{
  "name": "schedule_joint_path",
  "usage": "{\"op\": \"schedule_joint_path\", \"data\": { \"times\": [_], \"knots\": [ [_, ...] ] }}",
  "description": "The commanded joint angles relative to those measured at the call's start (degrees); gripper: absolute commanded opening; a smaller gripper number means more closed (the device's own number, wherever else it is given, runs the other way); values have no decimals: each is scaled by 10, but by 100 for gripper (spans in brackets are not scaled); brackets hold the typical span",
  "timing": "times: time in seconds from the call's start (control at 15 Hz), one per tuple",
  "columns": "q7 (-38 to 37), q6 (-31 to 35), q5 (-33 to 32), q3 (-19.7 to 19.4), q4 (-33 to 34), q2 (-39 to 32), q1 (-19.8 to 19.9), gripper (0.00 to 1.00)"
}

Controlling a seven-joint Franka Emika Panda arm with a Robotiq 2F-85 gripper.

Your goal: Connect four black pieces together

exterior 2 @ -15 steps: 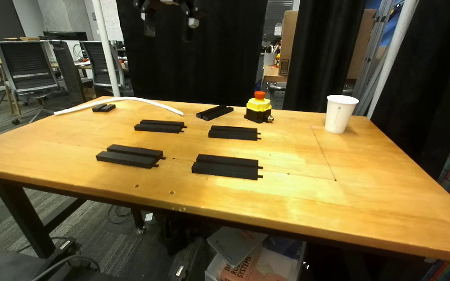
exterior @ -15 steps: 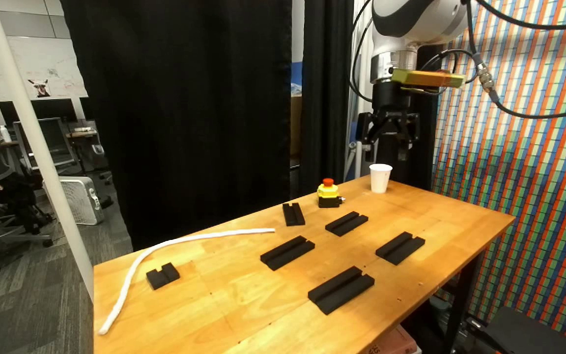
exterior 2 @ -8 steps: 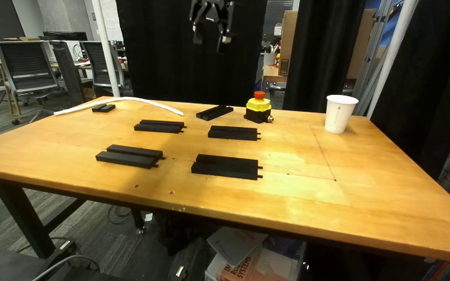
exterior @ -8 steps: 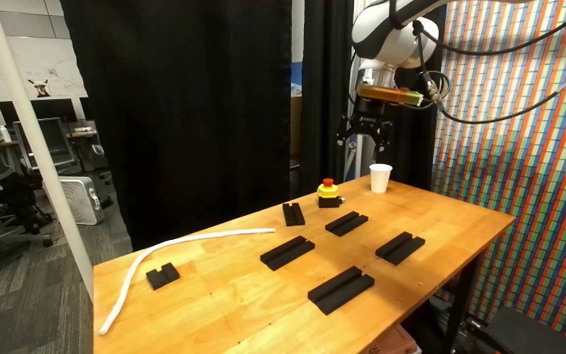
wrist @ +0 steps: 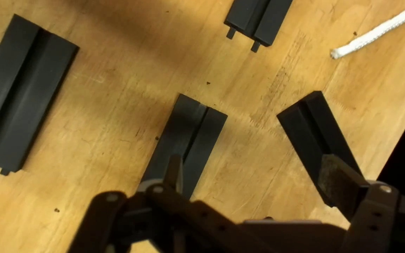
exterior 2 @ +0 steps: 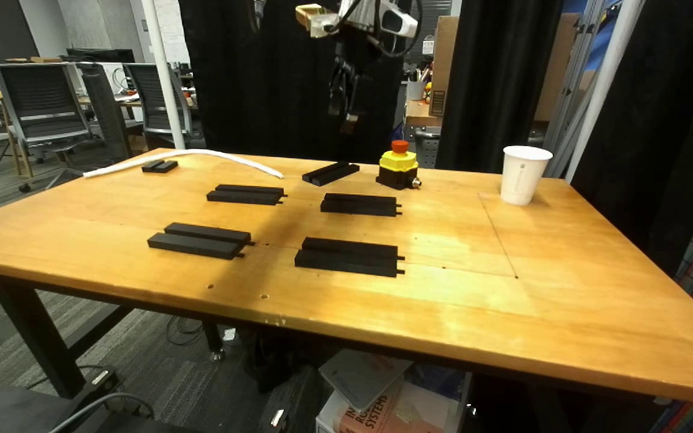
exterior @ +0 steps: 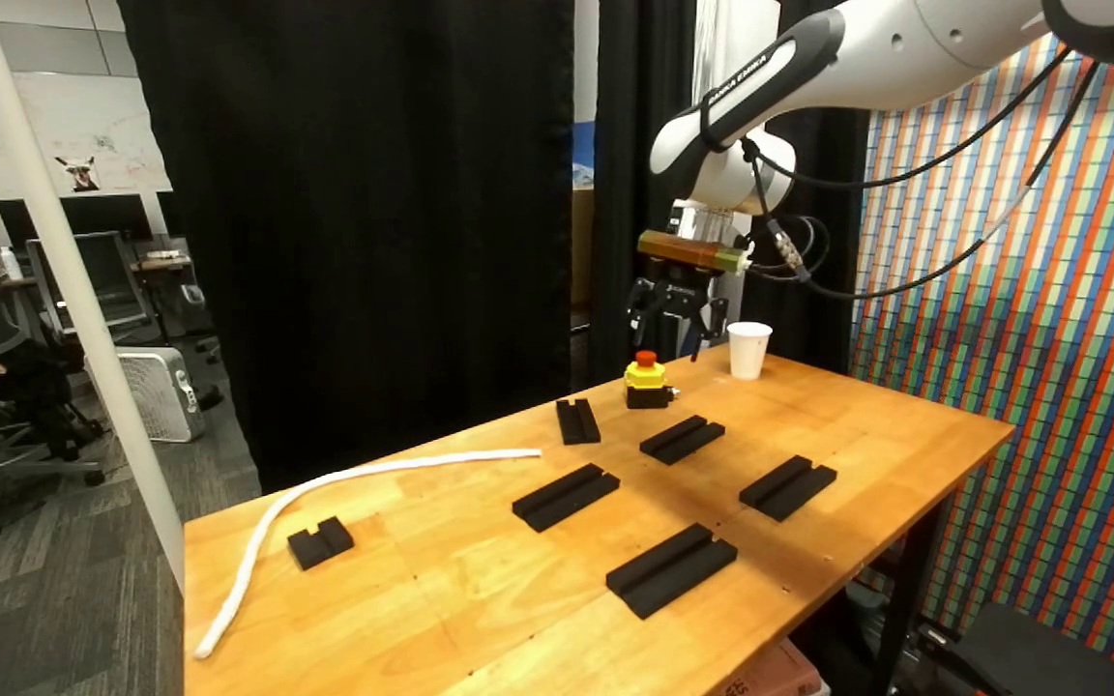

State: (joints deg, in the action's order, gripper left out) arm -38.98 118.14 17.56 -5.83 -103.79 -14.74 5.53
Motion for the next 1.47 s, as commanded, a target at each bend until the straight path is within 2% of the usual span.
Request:
{"op": "schedule_joint_path", "data": {
  "times": [0.0, 0.6, 0.87, 1.13, 1.4],
  "knots": [
    [-90, 57, 17, -11, -13, -21, -7, 100],
    [-261, 192, 53, -36, -44, -94, 9, 100],
    [-369, 238, 63, -41, -57, -102, -3, 100],
    [-442, 243, 41, -35, -62, -99, -20, 100],
    [-434, 217, 14, -32, -63, -95, -27, 100]
  ]
}}
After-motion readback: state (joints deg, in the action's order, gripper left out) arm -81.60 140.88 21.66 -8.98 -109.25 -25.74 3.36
